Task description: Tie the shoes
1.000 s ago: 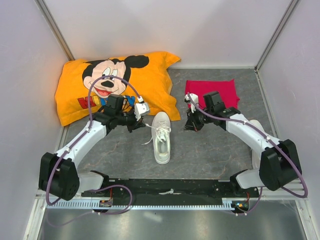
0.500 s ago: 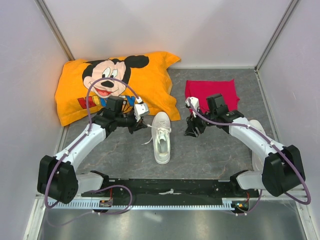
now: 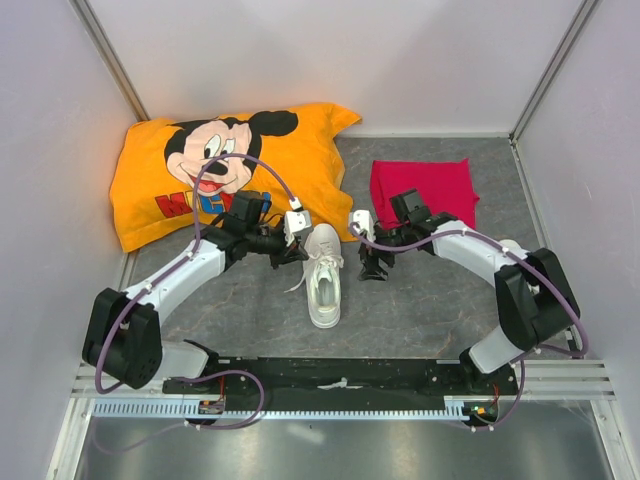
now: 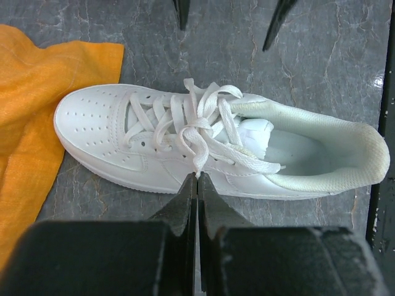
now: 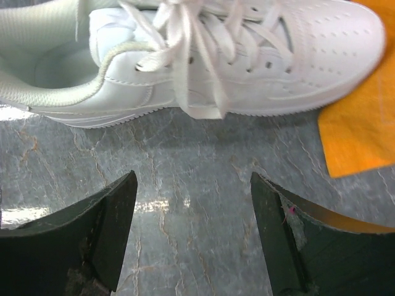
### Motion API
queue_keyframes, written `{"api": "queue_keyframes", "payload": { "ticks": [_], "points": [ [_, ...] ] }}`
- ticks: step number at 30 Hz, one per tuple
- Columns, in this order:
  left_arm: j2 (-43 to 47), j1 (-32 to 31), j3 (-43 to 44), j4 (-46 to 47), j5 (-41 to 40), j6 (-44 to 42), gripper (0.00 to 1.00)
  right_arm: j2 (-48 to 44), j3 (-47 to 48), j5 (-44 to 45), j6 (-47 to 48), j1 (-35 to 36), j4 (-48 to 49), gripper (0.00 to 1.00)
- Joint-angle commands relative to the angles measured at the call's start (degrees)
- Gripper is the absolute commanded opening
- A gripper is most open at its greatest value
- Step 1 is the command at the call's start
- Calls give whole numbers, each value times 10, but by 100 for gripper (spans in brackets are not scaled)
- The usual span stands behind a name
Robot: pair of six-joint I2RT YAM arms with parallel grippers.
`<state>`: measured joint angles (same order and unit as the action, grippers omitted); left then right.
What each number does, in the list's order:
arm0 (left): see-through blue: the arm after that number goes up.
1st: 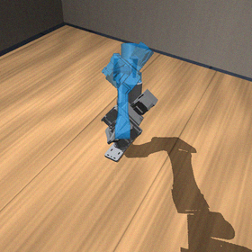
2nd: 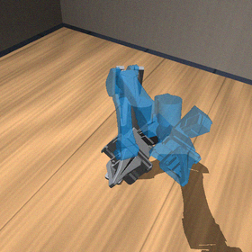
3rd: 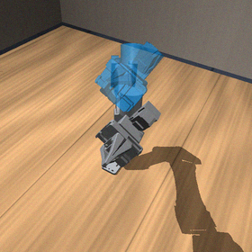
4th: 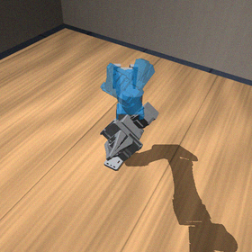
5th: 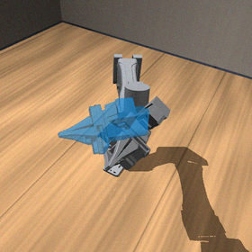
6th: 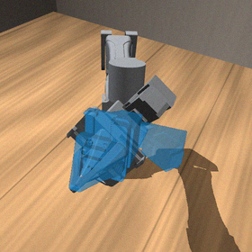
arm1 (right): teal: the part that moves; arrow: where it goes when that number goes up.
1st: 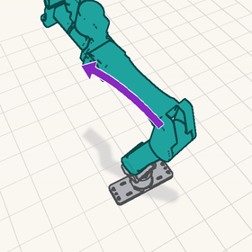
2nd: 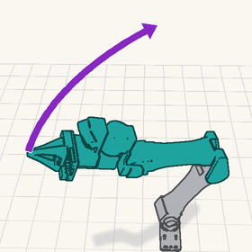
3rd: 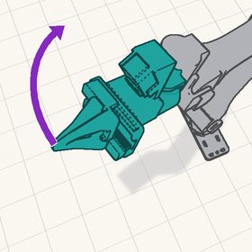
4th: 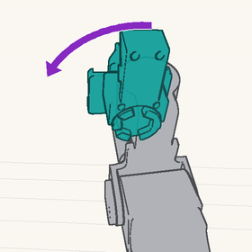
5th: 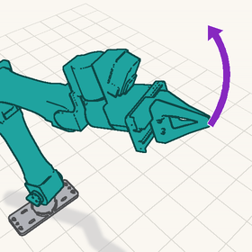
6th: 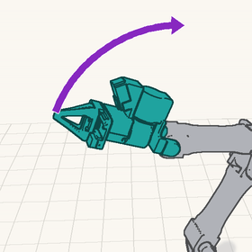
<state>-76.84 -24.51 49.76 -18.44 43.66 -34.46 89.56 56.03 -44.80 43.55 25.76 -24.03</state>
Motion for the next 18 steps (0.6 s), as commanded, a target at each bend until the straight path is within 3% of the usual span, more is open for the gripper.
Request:
{"api": "queue_keyframes", "payload": {
  "ticks": [1, 18],
  "points": [
    [-7, -2, 24, 25, 11, -11, 2, 18, 21, -36, 69, 25, 23, 81],
    [-13, -3, 26, 16, 5, -22, 2, 66, 43, -8, 20, 70, 114, 70]
  ]
}}
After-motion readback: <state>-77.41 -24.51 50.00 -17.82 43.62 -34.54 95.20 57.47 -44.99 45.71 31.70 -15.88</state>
